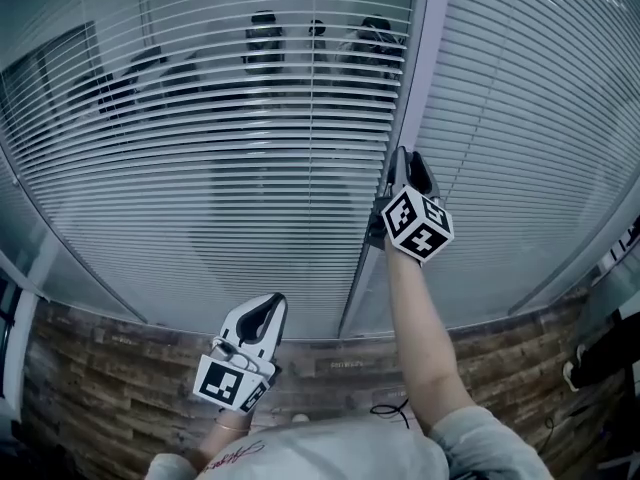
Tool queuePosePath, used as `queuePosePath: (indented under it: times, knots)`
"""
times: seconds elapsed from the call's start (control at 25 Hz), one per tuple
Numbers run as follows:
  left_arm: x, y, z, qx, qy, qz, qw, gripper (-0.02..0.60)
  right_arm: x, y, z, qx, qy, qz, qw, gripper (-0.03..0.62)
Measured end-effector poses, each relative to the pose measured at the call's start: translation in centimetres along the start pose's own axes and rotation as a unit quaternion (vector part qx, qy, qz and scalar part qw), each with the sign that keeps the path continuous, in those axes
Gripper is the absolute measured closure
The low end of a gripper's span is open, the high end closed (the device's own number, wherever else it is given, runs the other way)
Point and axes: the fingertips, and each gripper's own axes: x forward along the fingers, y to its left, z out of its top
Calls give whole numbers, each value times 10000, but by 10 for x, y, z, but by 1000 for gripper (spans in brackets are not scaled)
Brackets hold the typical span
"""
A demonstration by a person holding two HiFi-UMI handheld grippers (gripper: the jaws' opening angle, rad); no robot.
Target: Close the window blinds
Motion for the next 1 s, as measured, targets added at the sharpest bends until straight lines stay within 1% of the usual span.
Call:
queuePosePath:
  times: [0.08,0.2,0.4,0.48,0.52,0.6,0.76,0.88,1.0]
  knots:
    - [1,-1,-2,13,-18,-25,10000,563,0,2,-3,-552,96,133,9983,467]
    - [4,-4,1,8,-45,-63,10000,563,1,6,-2,-1152,276,337,9924,467]
    - [7,-9,1,-26,-43,-104,9999,563,3,9,0,-2027,364,572,9769,467]
    - [6,-9,-2,-73,-33,-89,9999,563,3,11,0,-2411,407,618,9677,467]
    - [5,-9,-3,-88,-22,-86,9999,563,3,12,0,-2697,441,634,9598,467]
    - [5,-10,-5,-106,-13,-89,9999,563,2,15,-2,-3345,525,685,9384,467]
    - [5,-10,-4,-121,-52,-101,9999,563,2,19,-5,-4312,621,830,8963,467]
    - [4,-11,-4,-121,-48,-108,9999,563,1,22,-6,-5027,685,979,8561,467]
    - [3,-12,-5,-115,-42,-104,9999,563,1,24,-10,-5615,732,1166,8159,467]
